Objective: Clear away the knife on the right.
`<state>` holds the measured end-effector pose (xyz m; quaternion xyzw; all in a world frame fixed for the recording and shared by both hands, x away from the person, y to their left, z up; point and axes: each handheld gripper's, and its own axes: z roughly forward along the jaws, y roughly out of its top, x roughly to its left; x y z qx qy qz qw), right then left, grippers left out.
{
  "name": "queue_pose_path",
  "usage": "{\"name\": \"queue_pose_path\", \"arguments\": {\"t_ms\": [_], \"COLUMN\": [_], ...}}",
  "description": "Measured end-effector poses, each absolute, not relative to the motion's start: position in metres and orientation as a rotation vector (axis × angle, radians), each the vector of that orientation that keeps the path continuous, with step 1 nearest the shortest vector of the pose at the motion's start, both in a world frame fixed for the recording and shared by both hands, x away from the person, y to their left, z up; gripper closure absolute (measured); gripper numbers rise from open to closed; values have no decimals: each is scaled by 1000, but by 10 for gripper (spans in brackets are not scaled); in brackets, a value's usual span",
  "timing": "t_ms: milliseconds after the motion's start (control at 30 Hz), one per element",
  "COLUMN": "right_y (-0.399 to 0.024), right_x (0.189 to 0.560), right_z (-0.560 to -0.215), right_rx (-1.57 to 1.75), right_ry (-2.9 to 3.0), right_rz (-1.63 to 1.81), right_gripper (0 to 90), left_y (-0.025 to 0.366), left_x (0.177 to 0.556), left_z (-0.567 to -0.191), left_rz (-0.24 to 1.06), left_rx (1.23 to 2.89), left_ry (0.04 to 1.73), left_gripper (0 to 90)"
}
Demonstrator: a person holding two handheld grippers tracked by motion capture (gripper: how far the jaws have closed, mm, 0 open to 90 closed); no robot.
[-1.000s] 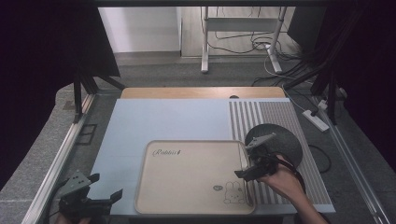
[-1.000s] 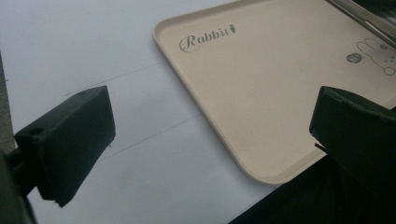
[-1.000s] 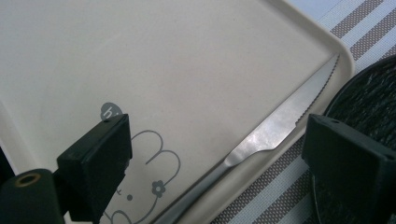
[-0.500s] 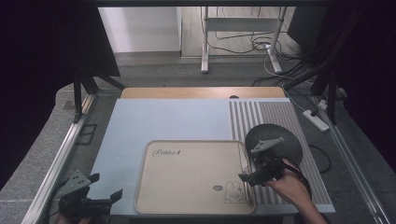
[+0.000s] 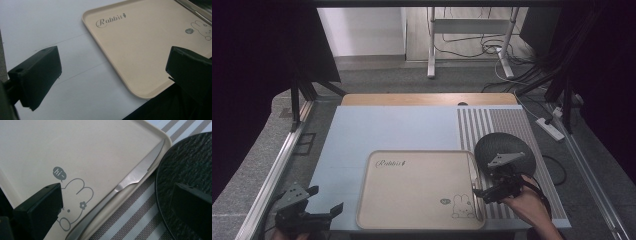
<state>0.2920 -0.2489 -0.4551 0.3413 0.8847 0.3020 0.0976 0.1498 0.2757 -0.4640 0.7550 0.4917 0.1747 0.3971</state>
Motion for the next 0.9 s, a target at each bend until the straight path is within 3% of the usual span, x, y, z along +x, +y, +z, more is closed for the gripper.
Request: {"name": "queue_pose_path", "arguments": {"t_ms": [900], "right_y": [-275], "right_x": [273], "right_z": [-455], "right_rx": [1085], "right_ry": [2525], "right_rz": [920], "right_gripper": [0], "left_y": [276], "left_x": [150], "left_z": [-464], "left_rz": [440], "left_rx": [1913], "left_ry": [1246], "left_gripper": [5]}}
